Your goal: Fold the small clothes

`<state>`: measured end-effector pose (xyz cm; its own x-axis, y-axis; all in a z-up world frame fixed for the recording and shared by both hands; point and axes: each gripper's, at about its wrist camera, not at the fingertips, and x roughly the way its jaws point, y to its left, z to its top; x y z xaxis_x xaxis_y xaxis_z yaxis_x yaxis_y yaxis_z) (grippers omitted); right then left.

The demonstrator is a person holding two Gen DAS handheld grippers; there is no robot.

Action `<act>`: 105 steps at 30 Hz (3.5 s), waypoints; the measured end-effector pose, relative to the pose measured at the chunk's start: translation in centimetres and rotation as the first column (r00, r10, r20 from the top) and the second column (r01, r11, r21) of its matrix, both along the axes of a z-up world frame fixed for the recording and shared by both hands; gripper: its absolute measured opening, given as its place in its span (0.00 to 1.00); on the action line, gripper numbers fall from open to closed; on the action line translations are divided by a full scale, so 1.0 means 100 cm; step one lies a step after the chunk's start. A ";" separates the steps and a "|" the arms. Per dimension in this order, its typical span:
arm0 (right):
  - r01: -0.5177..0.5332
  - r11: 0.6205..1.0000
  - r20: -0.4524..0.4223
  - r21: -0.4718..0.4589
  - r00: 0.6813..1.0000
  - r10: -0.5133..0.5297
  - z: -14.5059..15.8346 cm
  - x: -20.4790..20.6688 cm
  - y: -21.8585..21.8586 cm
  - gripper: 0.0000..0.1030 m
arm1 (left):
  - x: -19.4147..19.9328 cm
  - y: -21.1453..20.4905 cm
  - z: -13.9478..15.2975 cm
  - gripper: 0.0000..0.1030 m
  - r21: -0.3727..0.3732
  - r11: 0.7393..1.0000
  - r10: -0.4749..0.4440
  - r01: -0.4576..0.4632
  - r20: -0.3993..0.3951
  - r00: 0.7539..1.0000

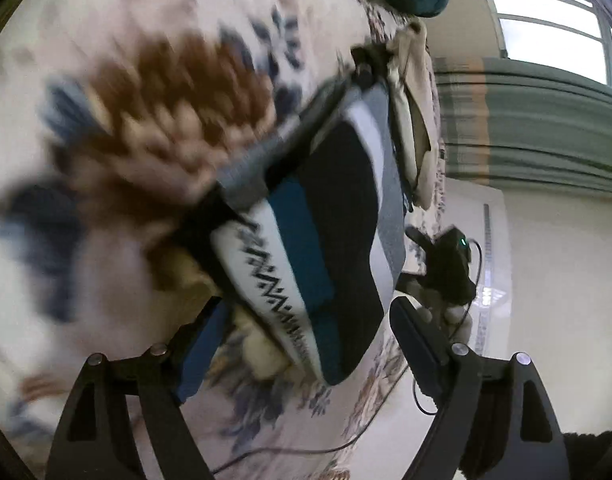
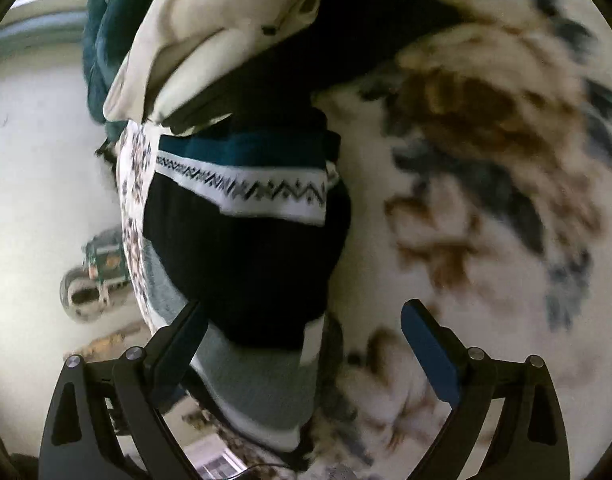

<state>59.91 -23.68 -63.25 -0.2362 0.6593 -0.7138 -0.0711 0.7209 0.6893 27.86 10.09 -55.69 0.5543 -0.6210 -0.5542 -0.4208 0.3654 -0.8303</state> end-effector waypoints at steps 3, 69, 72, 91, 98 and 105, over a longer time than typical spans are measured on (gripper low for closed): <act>-0.065 0.996 -0.045 0.060 0.997 0.068 -0.022 0.008 0.020 0.96 | 0.028 -0.017 -0.019 0.80 -0.006 0.999 0.046 -0.046 -0.016 0.999; 0.221 0.960 0.358 -0.172 0.922 -0.148 0.071 -0.098 -0.017 0.08 | -0.053 -0.002 0.007 0.99 0.423 0.897 0.012 0.128 -0.313 0.950; 0.232 0.958 0.404 -0.169 0.903 -0.148 0.100 -0.090 -0.019 0.07 | -0.026 0.007 0.024 0.99 0.404 0.909 -0.011 0.106 -0.230 0.973; 0.173 0.958 0.015 -0.229 0.985 -0.174 0.026 -0.132 -0.084 0.67 | 0.074 0.030 -0.004 0.23 0.415 0.906 -0.033 0.080 -0.118 0.992; 0.198 0.967 0.008 -0.163 0.980 -0.199 0.019 -0.179 -0.085 0.05 | 0.079 0.031 -0.004 0.29 0.389 0.917 -0.038 0.095 -0.151 0.988; 0.300 0.931 0.217 -0.207 0.942 -0.255 0.069 -0.176 -0.099 0.05 | 0.065 0.043 0.005 0.58 0.316 0.947 -0.015 0.052 -0.118 0.993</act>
<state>42.34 -33.60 -56.34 0.0817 0.4889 -0.8685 0.0457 0.8687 0.4933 34.37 14.37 -55.20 0.4590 -0.4197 -0.7831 -0.4872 0.6182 -0.6168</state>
